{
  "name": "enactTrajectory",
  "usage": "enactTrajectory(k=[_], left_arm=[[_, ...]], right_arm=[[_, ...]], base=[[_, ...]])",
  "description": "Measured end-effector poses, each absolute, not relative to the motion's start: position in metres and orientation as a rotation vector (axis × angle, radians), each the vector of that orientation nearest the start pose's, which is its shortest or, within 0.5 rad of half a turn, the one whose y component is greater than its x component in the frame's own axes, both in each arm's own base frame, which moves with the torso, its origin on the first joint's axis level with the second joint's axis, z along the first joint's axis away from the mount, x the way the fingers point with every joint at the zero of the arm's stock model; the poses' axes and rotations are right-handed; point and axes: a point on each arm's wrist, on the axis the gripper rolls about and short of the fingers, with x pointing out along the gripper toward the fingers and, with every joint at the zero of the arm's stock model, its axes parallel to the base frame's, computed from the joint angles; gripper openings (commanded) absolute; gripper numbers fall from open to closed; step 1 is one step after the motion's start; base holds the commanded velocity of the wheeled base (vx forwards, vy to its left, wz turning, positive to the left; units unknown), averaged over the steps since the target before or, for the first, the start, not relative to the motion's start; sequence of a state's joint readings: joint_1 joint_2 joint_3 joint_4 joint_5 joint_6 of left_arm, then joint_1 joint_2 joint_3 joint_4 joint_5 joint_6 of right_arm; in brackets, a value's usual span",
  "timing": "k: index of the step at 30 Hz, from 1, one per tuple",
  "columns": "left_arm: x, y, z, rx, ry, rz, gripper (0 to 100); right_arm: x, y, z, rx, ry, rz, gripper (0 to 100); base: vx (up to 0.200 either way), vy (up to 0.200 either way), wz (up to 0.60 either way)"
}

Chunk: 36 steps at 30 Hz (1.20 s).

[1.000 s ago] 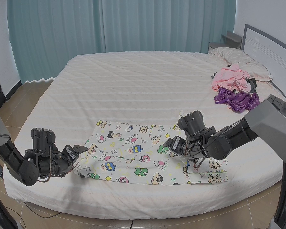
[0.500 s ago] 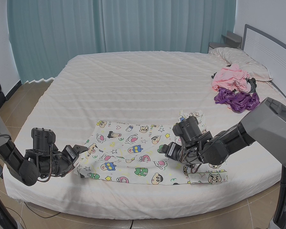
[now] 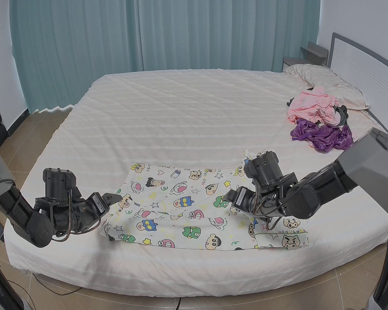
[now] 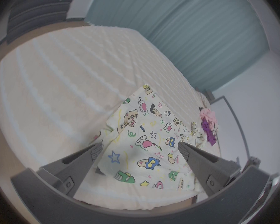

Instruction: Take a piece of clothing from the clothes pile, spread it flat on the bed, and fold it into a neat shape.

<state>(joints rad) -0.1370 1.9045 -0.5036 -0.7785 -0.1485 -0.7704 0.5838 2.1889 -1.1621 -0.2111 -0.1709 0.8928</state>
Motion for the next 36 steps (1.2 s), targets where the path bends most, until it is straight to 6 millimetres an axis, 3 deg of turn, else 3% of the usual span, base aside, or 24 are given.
enactTrajectory(k=[8,20,30,36], left_arm=[[0.303,-0.048,0.068,-0.580,0.725,-0.071,100],[0.321,-0.055,0.062,-0.318,0.827,-0.230,100],[0.323,-0.058,0.054,-0.208,0.936,-0.307,100],[0.329,-0.058,0.043,-0.161,0.947,-0.328,100]], right_arm=[[0.311,0.183,0.078,0.479,0.859,0.006,100],[0.255,0.113,0.059,0.395,0.881,-0.100,100],[0.222,0.089,0.060,0.409,0.768,-0.072,100],[0.217,0.087,0.062,0.421,0.751,-0.064,100]], base=[[0.000,0.000,0.00],[0.000,0.000,0.00],[0.000,0.000,0.00],[0.000,0.000,0.00]])
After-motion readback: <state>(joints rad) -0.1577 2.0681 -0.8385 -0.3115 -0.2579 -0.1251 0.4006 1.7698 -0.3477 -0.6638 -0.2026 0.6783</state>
